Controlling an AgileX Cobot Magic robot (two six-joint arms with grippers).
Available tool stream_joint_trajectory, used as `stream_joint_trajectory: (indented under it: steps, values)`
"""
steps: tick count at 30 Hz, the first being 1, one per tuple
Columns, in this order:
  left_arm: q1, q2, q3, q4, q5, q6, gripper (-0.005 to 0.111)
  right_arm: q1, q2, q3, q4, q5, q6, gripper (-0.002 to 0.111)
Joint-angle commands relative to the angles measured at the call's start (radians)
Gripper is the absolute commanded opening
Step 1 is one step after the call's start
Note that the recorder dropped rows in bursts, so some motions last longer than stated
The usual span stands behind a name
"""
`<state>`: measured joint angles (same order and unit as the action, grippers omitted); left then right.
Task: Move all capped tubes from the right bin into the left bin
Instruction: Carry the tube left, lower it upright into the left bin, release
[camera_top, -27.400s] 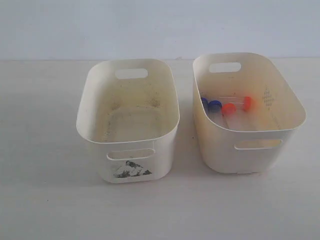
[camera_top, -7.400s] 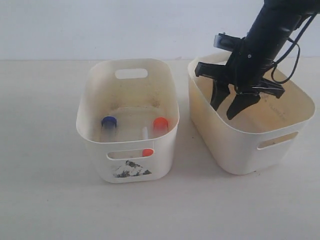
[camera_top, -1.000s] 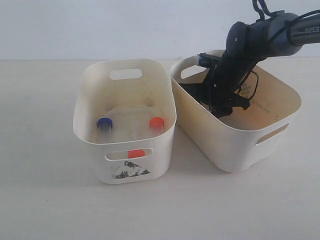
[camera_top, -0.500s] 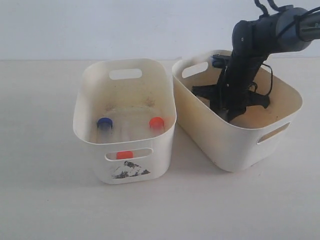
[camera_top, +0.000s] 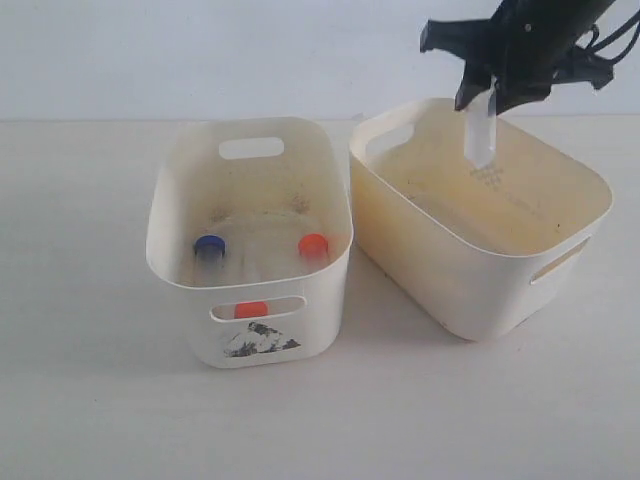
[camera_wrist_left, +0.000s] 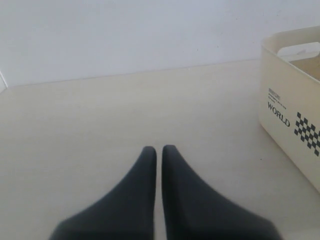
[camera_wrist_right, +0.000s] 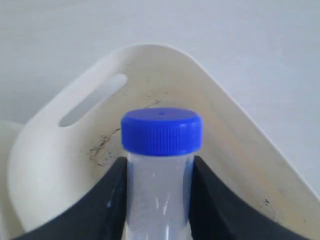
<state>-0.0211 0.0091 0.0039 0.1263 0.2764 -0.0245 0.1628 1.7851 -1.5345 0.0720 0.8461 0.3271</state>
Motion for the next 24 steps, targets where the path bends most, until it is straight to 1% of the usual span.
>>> stream_joint_trajectory:
  steps: [1,4,7,10,16,22,23,24]
  values:
    - [0.001,-0.002,-0.004,-0.007,-0.015,-0.012,0.004,-0.003,-0.086,-0.003,0.096,0.017,-0.074,0.0]
    - [0.001,-0.002,-0.004,-0.007,-0.015,-0.012,0.004,-0.001,-0.11,-0.003,0.248,0.025,-0.153,0.0]
    - [0.001,-0.002,-0.004,-0.007,-0.015,-0.012,0.004,0.041,-0.108,-0.001,0.383,0.039,-0.244,0.0]
    - [0.001,-0.002,-0.004,-0.007,-0.015,-0.012,0.004,0.127,-0.102,-0.001,0.396,0.013,-0.273,0.0]
    - [0.001,-0.002,-0.004,-0.007,-0.015,-0.012,0.004,0.272,-0.069,-0.001,0.392,-0.127,-0.293,0.0]
    - [0.001,-0.002,-0.004,-0.007,-0.015,-0.012,0.004,0.332,0.01,-0.001,0.389,-0.171,-0.293,0.0]
    - [0.001,-0.002,-0.004,-0.007,-0.015,-0.012,0.004,0.335,0.022,-0.001,0.389,-0.174,-0.295,0.002]
    - [0.001,-0.002,-0.004,-0.007,-0.015,-0.012,0.004,0.337,0.036,-0.001,0.394,-0.178,-0.303,0.006]
